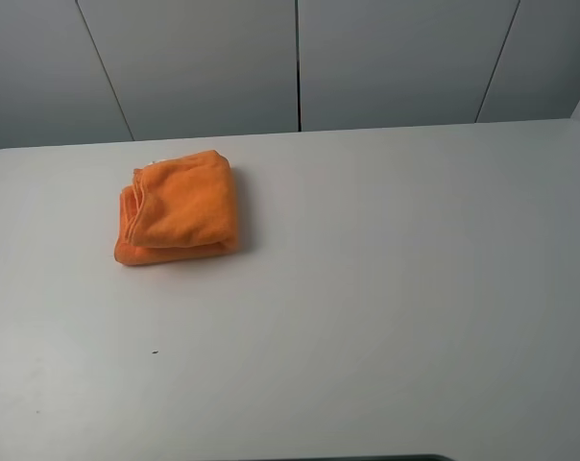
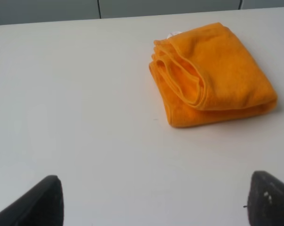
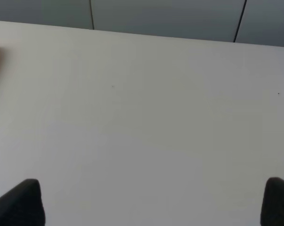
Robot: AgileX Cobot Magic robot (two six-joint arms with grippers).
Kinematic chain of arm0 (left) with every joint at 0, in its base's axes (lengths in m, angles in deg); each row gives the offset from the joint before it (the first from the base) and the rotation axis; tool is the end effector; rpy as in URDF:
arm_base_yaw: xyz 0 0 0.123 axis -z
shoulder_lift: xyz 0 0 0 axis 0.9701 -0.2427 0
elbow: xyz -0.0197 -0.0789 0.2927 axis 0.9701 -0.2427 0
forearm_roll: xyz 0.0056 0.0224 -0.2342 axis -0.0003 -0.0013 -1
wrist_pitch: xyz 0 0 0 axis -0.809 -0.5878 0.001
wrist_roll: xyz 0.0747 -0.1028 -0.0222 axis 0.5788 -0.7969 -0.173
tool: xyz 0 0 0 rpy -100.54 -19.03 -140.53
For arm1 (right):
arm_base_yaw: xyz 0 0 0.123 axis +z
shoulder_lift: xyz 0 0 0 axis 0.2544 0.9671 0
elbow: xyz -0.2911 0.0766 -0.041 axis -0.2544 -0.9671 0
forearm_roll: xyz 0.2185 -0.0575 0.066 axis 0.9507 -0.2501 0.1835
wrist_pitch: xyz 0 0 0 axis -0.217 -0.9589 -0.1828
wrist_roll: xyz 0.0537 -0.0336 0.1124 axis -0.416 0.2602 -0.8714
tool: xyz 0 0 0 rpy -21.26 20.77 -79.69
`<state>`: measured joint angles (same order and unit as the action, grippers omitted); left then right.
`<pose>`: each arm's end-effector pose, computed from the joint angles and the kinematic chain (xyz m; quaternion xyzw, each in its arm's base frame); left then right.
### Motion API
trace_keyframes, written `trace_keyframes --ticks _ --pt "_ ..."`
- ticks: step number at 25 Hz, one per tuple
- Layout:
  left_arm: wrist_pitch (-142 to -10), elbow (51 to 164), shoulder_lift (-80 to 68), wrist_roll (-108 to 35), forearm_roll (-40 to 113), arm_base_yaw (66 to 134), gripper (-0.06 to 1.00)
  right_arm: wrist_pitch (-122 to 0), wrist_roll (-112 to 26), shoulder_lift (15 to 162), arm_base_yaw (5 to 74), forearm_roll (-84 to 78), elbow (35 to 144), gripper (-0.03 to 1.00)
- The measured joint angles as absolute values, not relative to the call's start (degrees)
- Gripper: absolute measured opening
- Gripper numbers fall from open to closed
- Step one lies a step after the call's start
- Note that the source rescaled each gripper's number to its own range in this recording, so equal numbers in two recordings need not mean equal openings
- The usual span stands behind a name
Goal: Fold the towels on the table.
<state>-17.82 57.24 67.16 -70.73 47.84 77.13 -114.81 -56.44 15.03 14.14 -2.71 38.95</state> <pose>-0.0072 -0.0043 0.2527 0.0099 0.8562 -0.0246 0.5159 -0.0088 0.0161 0.2524 -0.0686 0.8553 0.0262 0.5129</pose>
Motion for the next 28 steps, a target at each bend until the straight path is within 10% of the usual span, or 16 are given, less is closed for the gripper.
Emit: trace_keyframes --ticks 28 --pt "-17.93 57.24 67.16 -70.73 50.05 77.13 1.0 -114.81 -55.77 15.03 14.14 -2.71 38.95 1.0"
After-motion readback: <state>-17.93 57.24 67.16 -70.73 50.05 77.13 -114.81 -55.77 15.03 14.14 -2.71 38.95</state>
